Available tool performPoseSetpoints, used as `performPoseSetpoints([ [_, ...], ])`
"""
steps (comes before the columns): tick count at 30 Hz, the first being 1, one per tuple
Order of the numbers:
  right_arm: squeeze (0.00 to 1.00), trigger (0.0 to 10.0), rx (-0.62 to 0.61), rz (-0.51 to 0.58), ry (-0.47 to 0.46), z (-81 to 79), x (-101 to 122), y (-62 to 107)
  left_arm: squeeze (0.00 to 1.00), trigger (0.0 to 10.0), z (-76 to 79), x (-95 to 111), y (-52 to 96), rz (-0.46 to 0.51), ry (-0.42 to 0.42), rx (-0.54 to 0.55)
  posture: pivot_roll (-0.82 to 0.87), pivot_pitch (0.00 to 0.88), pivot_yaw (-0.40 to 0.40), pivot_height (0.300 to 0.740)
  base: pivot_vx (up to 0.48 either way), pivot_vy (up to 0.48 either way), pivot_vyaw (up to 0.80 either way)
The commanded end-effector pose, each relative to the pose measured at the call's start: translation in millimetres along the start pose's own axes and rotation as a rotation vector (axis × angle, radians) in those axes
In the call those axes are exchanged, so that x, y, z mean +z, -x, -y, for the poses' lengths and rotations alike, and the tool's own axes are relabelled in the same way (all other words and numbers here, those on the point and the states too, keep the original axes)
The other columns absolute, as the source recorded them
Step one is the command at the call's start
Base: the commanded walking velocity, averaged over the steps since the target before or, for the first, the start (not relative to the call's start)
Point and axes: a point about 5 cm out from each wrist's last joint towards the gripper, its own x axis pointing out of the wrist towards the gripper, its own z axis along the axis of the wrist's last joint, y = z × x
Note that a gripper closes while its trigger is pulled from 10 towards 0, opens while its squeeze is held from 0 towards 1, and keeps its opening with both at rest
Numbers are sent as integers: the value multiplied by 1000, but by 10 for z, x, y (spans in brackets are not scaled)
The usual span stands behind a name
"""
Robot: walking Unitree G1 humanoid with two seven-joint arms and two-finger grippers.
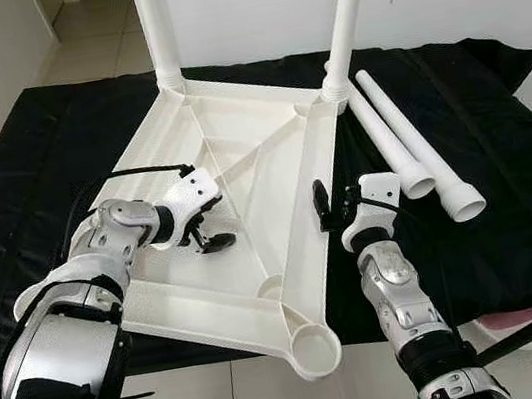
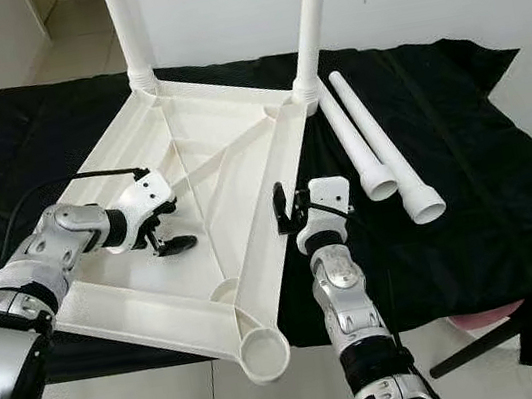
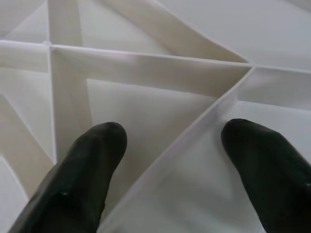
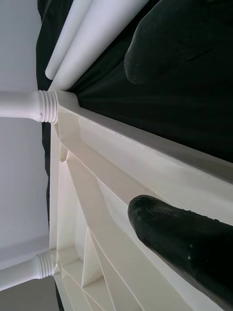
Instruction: Building children table
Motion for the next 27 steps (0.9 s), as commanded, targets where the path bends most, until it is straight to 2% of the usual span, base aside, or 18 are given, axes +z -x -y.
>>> performPoseSetpoints([
  [1,0,10000,-7,-16,-2,5,-27,33,0,0,-5,-124,-29,-62,24,104,4,79,2,740,0,0,0],
  [13,0,10000,-11,-18,-2,13,-23,38,0,0,-20,-124,-43,-68,25,136,3,82,0,740,0,0,0],
  [18,0,10000,-12,-19,-2,10,-25,38,0,0,6,-66,-84,-25,28,136,3,81,0,740,0,0,0],
  [20,0,10000,-12,-20,-2,8,-22,38,0,0,46,6,-136,27,34,127,3,81,0,740,0,0,0],
  [22,0,10000,-13,-20,-3,8,-21,37,0,0,131,128,-210,107,2,94,3,81,0,740,0,0,0],
  [23,0,10000,-13,-20,-3,8,-21,37,0,0,131,128,-210,107,2,94,3,81,0,740,0,0,0],
  [24,0,10000,-13,-20,-3,6,-23,37,0,10000,201,198,-245,157,-38,57,5,79,-2,740,0,0,0],
  [26,0,10000,-14,-20,-5,3,-24,37,0,10000,301,290,-278,233,-103,13,5,80,-1,740,0,0,0],
  [27,0,10000,-14,-19,-7,0,-23,35,0,10000,336,331,-290,272,-100,1,7,78,-2,740,0,0,0],
])
